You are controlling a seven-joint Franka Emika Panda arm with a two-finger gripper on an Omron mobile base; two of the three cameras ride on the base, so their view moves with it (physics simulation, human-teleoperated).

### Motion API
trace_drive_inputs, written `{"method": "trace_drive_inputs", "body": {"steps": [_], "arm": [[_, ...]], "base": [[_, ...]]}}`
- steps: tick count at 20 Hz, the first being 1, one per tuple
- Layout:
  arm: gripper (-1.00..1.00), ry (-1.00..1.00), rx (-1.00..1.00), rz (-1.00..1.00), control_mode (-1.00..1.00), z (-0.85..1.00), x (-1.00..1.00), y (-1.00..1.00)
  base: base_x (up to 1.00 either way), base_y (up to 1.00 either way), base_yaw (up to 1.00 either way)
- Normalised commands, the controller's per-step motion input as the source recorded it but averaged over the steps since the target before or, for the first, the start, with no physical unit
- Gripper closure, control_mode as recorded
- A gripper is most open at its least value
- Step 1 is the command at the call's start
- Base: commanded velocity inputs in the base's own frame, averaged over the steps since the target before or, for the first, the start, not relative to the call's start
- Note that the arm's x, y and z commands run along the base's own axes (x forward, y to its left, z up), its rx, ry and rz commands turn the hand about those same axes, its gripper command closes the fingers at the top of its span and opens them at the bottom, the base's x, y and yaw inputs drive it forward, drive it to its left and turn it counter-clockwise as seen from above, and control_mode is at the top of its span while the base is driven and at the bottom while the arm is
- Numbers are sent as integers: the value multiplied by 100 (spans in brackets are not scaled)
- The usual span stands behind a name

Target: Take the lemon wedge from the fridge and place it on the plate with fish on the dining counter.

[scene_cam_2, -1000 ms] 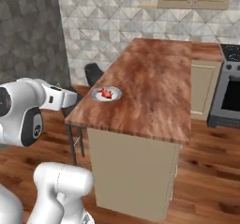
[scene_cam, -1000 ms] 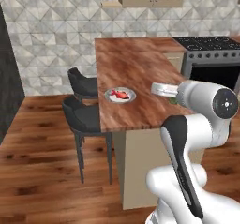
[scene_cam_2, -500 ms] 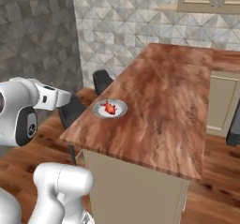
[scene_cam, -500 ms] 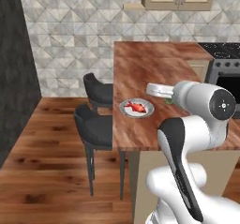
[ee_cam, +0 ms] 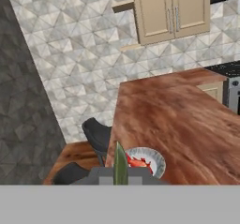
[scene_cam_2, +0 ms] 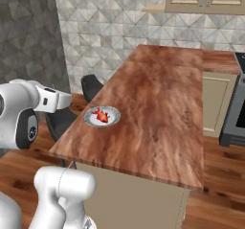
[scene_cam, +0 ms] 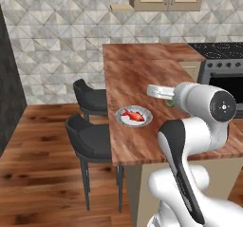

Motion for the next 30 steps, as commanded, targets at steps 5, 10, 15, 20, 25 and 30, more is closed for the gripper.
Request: {"method": "trace_drive_inputs", "body": {"steps": [5, 10, 15, 20, 25, 30], "arm": [[100, 0, 0, 0, 100, 0, 0, 0], [100, 0, 0, 0, 100, 0, 0, 0], [100, 0, 0, 0, 100, 0, 0, 0], [100, 19, 6, 0, -100, 0, 41, -5], [100, 29, 5, 0, -100, -1, 73, -12], [100, -4, -9, 0, -100, -37, 5, -1]], "base": [[35, 33, -5], [58, 42, -14], [23, 1, -3], [4, 0, 0], [0, 0, 0], [0, 0, 0]]}}
